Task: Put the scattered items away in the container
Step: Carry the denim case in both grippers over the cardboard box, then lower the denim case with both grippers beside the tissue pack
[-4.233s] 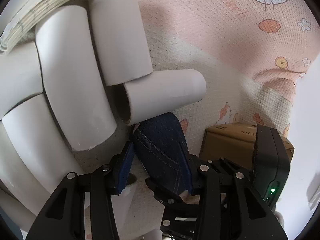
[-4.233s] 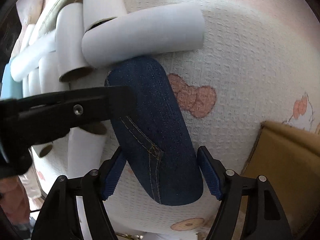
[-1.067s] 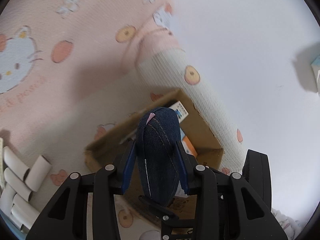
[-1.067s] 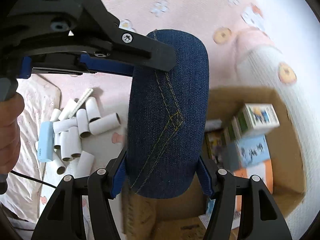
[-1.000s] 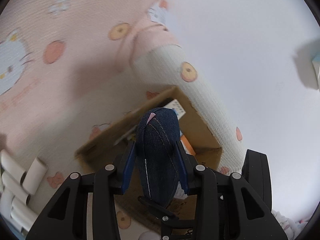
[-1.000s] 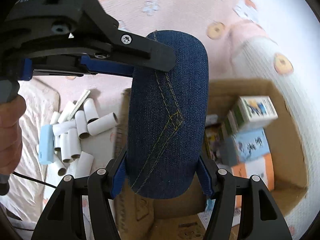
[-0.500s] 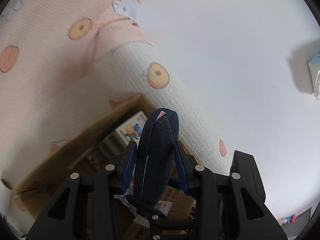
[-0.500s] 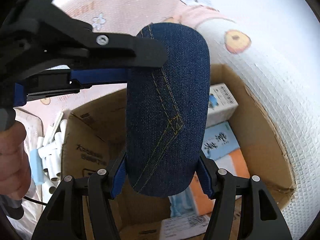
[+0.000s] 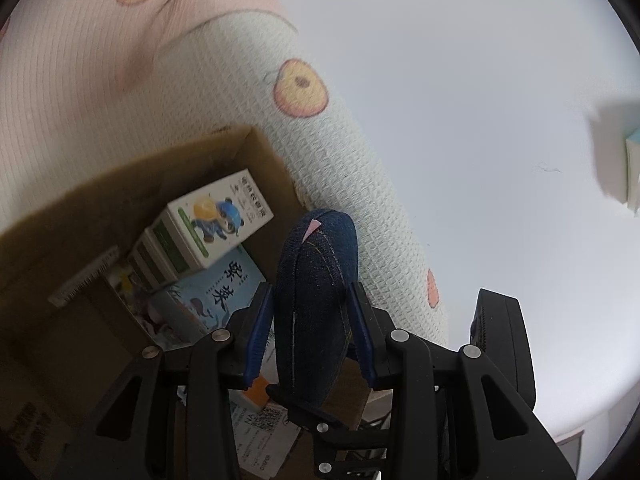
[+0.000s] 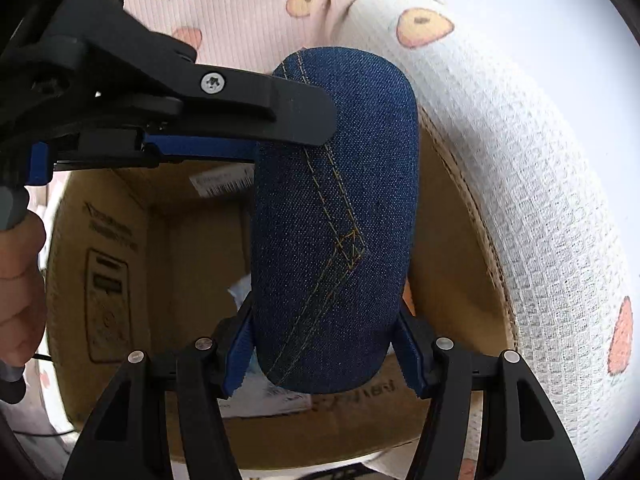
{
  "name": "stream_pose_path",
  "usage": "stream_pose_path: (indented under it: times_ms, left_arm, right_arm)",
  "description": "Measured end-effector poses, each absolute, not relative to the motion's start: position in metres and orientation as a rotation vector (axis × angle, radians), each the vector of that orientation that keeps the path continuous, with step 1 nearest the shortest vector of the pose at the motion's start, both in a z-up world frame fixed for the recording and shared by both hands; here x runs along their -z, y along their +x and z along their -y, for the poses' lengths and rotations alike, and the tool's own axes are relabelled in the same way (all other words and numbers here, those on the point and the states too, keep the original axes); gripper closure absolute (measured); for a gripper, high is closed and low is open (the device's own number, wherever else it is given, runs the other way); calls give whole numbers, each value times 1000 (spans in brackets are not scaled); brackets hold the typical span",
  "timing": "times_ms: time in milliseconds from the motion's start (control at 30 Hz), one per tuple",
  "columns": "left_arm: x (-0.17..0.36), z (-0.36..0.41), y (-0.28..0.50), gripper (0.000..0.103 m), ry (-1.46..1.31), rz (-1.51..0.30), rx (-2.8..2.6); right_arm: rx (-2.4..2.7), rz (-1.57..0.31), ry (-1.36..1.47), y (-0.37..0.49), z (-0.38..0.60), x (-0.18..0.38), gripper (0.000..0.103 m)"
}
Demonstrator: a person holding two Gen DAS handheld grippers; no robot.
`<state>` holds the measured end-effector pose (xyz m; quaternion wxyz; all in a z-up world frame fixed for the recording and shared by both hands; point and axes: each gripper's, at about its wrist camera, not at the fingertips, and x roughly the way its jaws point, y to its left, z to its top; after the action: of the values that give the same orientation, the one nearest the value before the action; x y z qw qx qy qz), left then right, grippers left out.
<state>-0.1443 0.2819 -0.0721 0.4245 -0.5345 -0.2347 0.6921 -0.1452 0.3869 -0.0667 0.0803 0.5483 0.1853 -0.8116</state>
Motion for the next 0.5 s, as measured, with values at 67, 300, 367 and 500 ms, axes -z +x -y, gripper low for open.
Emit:
stream_pose_path:
  times_ms: [67, 300, 367, 500]
  left_arm:
    - [80, -284, -146, 63, -1361, 611, -1710]
    - [105, -289, -152, 62, -1447, 657, -1646]
    - [112, -290, -155, 63, -1477, 662, -1640]
    - [128, -290, -159, 64, -1546, 693, -1617]
  right_arm:
    - [2407, -579, 1666, -147, -389, 70, 43]
    - [2309, -702, 1775, -156, -395, 83, 44]
    - [2308, -721, 1795, -158, -394, 86, 43]
    - [2308, -788, 1851, -166, -393, 94, 44]
